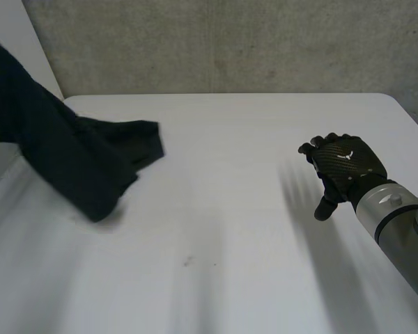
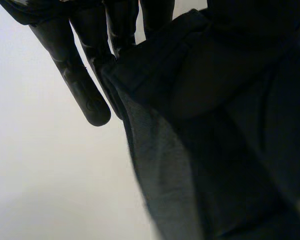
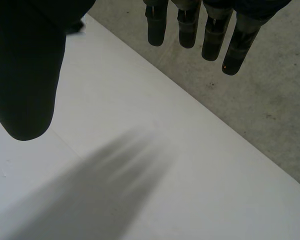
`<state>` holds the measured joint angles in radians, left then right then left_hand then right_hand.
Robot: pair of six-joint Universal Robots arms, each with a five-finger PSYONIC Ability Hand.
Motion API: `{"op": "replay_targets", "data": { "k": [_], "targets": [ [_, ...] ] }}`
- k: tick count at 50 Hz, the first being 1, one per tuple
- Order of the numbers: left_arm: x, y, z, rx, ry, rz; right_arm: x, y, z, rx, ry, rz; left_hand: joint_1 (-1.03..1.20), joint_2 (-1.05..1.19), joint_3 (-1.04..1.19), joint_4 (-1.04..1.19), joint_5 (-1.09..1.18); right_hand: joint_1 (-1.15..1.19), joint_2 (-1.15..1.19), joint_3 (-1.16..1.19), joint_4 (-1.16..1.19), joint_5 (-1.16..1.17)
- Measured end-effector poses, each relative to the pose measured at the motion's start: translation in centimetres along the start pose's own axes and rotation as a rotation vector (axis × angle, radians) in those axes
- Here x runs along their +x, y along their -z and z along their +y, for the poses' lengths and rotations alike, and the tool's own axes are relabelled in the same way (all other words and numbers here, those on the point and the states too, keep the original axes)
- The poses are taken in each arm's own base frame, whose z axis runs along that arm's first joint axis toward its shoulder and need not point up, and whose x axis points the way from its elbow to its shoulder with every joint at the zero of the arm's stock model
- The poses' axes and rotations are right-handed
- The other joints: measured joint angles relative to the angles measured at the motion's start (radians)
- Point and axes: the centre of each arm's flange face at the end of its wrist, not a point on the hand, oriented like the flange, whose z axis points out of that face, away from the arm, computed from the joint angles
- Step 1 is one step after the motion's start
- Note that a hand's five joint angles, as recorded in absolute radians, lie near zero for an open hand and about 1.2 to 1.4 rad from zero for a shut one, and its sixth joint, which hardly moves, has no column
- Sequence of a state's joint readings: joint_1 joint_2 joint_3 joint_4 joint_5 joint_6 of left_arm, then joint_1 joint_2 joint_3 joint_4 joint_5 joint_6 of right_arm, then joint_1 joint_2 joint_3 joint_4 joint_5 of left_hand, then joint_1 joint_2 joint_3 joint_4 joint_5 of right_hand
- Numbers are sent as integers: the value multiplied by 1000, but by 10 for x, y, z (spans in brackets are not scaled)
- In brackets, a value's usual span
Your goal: Fold the shorts.
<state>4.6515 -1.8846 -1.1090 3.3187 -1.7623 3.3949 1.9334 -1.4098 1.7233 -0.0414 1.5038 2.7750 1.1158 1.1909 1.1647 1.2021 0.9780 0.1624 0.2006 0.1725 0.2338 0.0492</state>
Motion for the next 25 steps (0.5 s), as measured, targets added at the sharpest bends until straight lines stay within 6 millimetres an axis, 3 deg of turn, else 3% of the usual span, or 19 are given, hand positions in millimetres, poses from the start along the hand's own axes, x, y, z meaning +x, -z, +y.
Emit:
{"op": "replay_targets", "data": {
  "k": [3, 4, 6, 7, 10, 11, 12, 15, 19, 22, 25],
  "targets": [
    [7, 2, -5, 21, 10, 18, 0, 0, 0, -1, 0, -1, 0, 0, 0, 0, 0, 0, 0, 0, 0, 0],
    [45, 15, -17, 77, 49, 127, -1, 1, 1, -3, 0, -1, 1, 6, 15, 2, 0, 0, 0, 0, 0, 0],
    [56, 20, -19, 86, 58, 160, -1, 1, 1, -3, -1, -1, 1, 6, 16, 2, 0, 0, 0, 0, 0, 0],
    [71, 27, -20, 98, 70, 214, -1, 1, 1, -4, -1, 0, 1, 6, 16, 3, 0, 0, 0, 0, 0, 0],
    [135, 67, -20, 125, 109, 454, 1, 2, 1, -3, -2, 6, 1, 6, 16, 3, 0, 0, 0, 0, 0, 0],
    [144, 74, -19, 127, 113, 490, 1, 2, 1, -2, -2, 8, 1, 6, 16, 3, 0, 0, 0, 0, 0, 0],
    [169, 96, -16, 131, 125, 601, 2, 2, 0, -1, -3, 12, 1, 6, 16, 3, 0, 0, 0, 0, 0, 0],
    [205, 133, -5, 121, 137, 775, 5, 3, -1, 2, -7, 21, 1, 7, 16, 3, 0, 0, 0, 0, 0, 0],
    [241, 183, 18, 78, 138, 977, 7, 4, -2, 6, -14, 31, 1, 7, 16, 3, 0, 0, 0, 0, 0, 0],
    [257, 210, 31, 46, 135, 1076, 10, 4, -3, 8, -18, 38, 1, 6, 16, 3, 0, 0, 0, 0, 0, 0],
    [270, 240, 44, 12, 131, 1171, 15, 2, -1, 3, -24, 54, -139, -204, -164, -199, -153, 0, 0, 0, 0, 0]
  ]
}}
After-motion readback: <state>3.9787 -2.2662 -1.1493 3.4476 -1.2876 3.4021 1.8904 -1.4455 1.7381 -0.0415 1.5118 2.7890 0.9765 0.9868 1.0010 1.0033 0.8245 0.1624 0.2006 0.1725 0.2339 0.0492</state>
